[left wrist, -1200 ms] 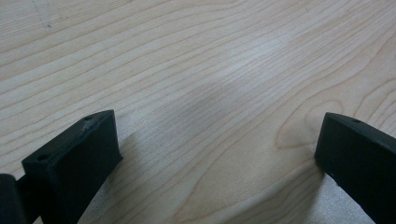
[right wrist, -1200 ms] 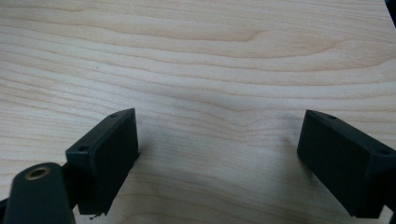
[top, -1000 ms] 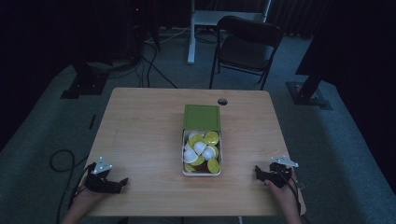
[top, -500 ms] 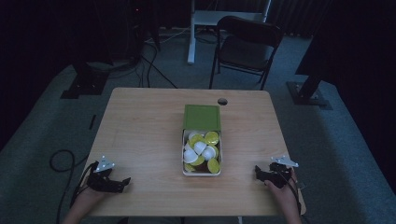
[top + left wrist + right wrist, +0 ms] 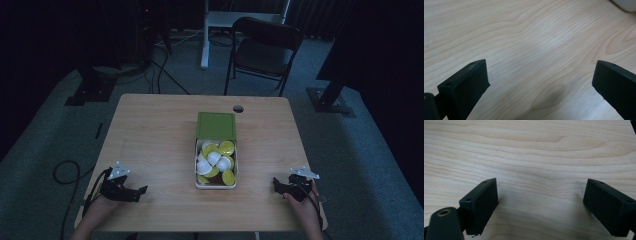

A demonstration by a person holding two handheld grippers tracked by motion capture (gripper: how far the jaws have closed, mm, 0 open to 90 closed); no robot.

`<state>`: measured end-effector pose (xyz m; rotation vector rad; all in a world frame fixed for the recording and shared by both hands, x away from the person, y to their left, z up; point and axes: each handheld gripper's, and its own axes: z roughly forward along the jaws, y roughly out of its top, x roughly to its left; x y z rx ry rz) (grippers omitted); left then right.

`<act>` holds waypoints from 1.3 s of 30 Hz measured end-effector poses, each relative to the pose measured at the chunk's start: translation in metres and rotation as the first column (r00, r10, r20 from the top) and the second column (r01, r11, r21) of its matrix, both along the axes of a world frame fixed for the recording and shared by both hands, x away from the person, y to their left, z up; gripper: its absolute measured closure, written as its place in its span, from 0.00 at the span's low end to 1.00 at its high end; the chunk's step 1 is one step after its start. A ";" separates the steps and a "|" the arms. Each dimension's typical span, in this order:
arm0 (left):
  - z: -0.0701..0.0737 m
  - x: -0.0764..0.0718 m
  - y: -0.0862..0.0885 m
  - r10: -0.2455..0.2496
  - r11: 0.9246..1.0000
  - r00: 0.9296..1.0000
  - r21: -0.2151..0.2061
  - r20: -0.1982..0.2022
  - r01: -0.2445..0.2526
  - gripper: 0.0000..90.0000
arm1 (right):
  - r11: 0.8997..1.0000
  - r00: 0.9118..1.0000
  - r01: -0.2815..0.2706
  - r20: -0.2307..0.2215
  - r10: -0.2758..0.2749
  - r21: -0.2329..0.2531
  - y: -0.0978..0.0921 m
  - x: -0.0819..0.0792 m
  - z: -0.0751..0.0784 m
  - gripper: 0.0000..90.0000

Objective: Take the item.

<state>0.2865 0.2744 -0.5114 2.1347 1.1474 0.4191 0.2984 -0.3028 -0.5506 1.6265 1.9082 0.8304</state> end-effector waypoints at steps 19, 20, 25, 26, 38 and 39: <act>0.032 0.001 -0.043 -0.098 0.994 0.994 -0.041 0.053 0.100 0.01 | 1.000 1.000 0.000 0.000 0.000 -0.001 0.000 0.000 0.000 0.13; 0.034 0.001 -0.045 -0.104 0.994 0.993 -0.035 0.057 0.106 0.01 | 1.000 1.000 0.000 0.000 0.000 -0.001 0.000 0.000 0.000 0.13; 0.042 -0.001 -0.056 -0.131 0.990 0.988 -0.041 0.076 0.134 0.01 | 1.000 1.000 0.000 0.000 0.000 -0.001 0.000 0.000 0.000 0.13; 0.044 -0.001 -0.058 -0.136 0.989 0.988 -0.040 0.080 0.139 0.01 | 1.000 1.000 0.000 0.000 0.000 -0.001 0.000 0.000 0.000 0.13; 0.063 -0.002 -0.084 -0.187 0.979 0.976 -0.060 0.114 0.195 0.01 | 1.000 1.000 0.000 0.000 0.000 -0.001 0.000 0.000 0.000 0.13; 0.065 -0.001 -0.087 -0.190 0.978 0.975 -0.063 0.116 0.198 0.01 | 1.000 1.000 0.000 0.000 0.000 -0.001 0.000 0.000 0.000 0.13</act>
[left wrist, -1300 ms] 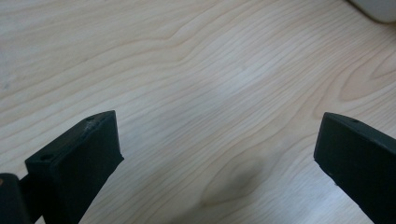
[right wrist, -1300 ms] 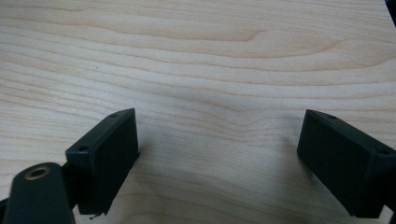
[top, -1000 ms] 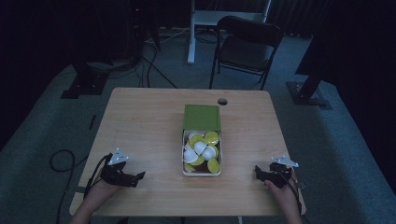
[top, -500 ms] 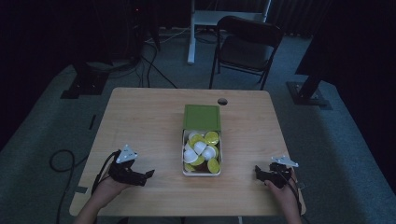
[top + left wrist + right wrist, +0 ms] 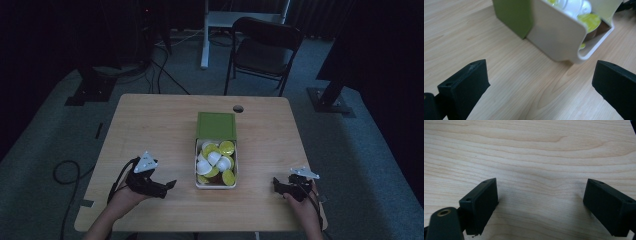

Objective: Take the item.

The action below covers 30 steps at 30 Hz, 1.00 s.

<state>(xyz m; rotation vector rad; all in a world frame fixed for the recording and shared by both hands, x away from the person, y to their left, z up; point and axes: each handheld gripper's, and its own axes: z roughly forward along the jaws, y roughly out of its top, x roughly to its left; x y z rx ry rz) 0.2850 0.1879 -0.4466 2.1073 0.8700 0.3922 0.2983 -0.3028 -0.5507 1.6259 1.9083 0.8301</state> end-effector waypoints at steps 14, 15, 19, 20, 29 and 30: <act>0.018 0.004 -0.039 -0.090 0.995 0.996 -0.033 0.027 0.091 0.01 | 1.000 1.000 0.000 0.000 0.000 0.000 0.000 0.000 0.000 0.13; 0.020 0.005 -0.042 -0.091 0.995 0.995 -0.028 0.033 0.092 0.01 | 1.000 1.000 0.000 0.000 0.000 0.000 0.000 0.000 0.000 0.13; 0.022 0.007 -0.051 -0.097 0.995 0.994 -0.029 0.041 0.099 0.01 | 1.000 1.000 0.000 0.000 0.000 0.000 0.000 0.000 0.000 0.13; 0.023 0.009 -0.056 -0.098 0.995 0.994 -0.027 0.047 0.100 0.01 | 1.000 1.000 -0.001 0.000 0.001 -0.001 0.000 0.000 0.000 0.13; 0.025 0.019 -0.081 -0.120 0.992 0.991 -0.028 0.057 0.121 0.01 | 1.000 1.000 0.001 0.000 -0.001 0.001 0.000 0.000 0.000 0.13; 0.025 0.021 -0.083 -0.123 0.992 0.991 -0.028 0.056 0.125 0.01 | 1.000 1.000 0.001 0.000 -0.001 0.001 0.000 0.000 0.000 0.13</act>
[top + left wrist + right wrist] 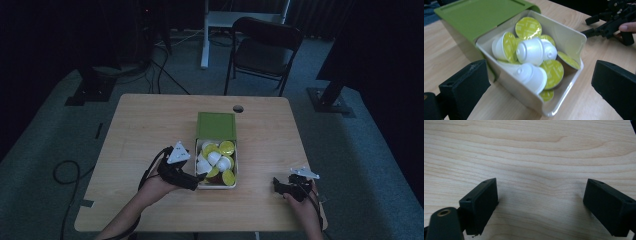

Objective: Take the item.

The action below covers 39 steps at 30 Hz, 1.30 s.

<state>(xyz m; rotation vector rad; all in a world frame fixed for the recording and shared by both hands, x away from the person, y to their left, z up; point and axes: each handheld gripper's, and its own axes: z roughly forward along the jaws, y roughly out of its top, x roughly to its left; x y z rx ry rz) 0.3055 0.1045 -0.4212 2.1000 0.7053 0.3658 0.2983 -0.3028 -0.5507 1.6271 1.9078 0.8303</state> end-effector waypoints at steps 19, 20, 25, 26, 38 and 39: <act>-0.012 0.023 -0.037 0.001 0.998 1.000 0.057 -0.016 0.000 0.01 | 1.000 1.000 -0.004 0.003 0.004 -0.002 0.000 0.000 0.000 0.13; -0.012 0.023 -0.037 0.001 0.998 1.000 0.057 -0.016 0.000 0.01 | 1.000 1.000 -0.004 0.003 0.004 -0.002 0.000 0.000 0.000 0.13; -0.017 0.030 -0.045 0.011 0.996 1.000 0.093 -0.024 -0.009 0.02 | 1.000 1.000 -0.002 0.001 0.002 -0.001 0.000 0.000 0.000 0.13; -0.018 0.031 -0.045 0.008 0.996 1.000 0.094 -0.022 -0.006 0.02 | 1.000 1.000 -0.002 0.002 0.002 -0.001 0.000 0.000 0.000 0.13; -0.019 0.036 -0.054 0.009 0.988 1.000 0.152 -0.019 -0.006 0.15 | 1.000 1.000 -0.002 0.002 0.002 -0.001 0.000 0.000 0.000 0.13; -0.020 0.036 -0.055 0.009 0.987 1.000 0.158 -0.016 -0.006 0.17 | 1.000 1.000 -0.003 0.002 0.003 -0.001 0.000 0.000 0.000 0.13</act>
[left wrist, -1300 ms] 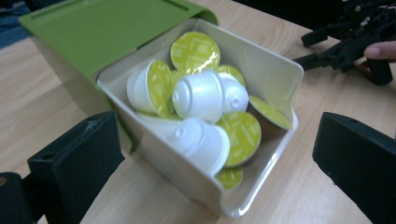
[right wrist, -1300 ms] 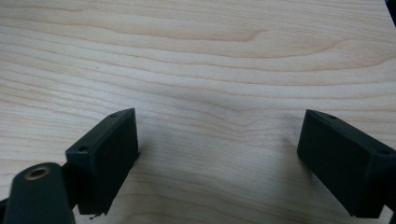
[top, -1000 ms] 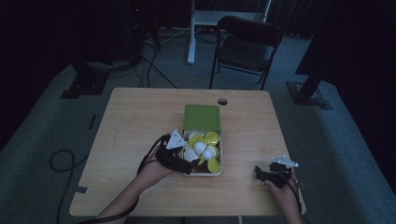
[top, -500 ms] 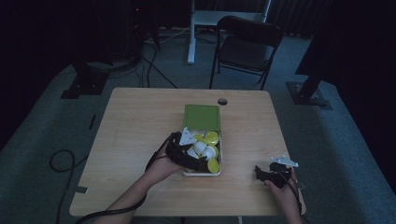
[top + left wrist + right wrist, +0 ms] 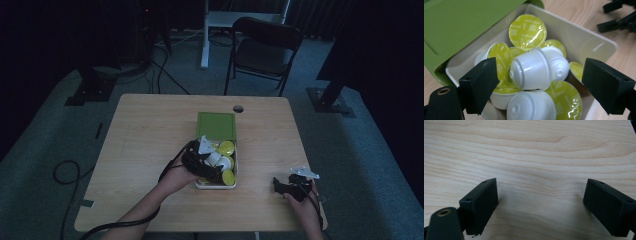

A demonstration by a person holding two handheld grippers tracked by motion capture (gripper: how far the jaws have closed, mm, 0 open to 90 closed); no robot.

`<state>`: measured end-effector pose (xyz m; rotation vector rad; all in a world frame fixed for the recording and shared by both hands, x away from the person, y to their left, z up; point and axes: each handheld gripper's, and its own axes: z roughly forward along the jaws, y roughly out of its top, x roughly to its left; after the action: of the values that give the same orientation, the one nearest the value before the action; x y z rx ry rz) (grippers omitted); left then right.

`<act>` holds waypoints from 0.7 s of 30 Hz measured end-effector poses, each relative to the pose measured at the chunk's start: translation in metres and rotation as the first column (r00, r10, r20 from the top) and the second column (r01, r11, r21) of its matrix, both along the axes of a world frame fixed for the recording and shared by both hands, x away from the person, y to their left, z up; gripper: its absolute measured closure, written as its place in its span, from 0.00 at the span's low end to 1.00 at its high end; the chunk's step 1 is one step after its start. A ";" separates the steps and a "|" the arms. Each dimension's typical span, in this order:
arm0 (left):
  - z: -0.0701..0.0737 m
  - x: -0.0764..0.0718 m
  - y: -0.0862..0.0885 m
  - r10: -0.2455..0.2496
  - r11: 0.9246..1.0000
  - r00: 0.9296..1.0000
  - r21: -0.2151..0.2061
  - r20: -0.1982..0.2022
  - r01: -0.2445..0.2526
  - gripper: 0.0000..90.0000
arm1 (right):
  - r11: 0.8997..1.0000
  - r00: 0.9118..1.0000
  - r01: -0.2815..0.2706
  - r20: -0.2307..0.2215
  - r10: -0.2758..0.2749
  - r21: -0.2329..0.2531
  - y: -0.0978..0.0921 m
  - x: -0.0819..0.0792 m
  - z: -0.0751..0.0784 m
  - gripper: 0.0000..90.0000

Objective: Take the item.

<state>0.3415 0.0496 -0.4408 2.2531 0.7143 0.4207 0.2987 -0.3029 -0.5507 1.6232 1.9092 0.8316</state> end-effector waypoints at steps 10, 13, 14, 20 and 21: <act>-0.005 0.009 -0.006 0.011 0.999 0.999 0.040 -0.046 -0.009 0.27 | 1.000 1.000 0.000 0.000 0.000 0.000 0.000 0.000 0.000 0.13; -0.005 0.010 -0.007 0.030 0.998 0.999 0.063 -0.029 -0.029 0.33 | 1.000 1.000 -0.001 0.000 0.001 -0.001 0.000 0.000 0.000 0.13; -0.005 0.011 -0.007 0.034 0.998 0.999 0.063 -0.032 -0.032 0.34 | 1.000 1.000 -0.001 0.000 0.001 -0.001 0.000 0.000 0.000 0.13; -0.002 0.013 -0.009 0.034 0.996 0.998 0.089 -0.045 -0.030 0.40 | 1.000 1.000 -0.001 0.000 0.001 -0.001 0.000 0.000 0.000 0.13; 0.000 0.013 -0.012 0.028 0.993 0.999 0.116 -0.043 -0.023 0.42 | 1.000 1.000 -0.001 0.000 0.001 -0.001 0.000 0.000 0.000 0.13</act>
<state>0.3548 0.0374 -0.4412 2.3709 0.7593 0.4354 0.2987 -0.3030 -0.5508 1.6215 1.9101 0.8312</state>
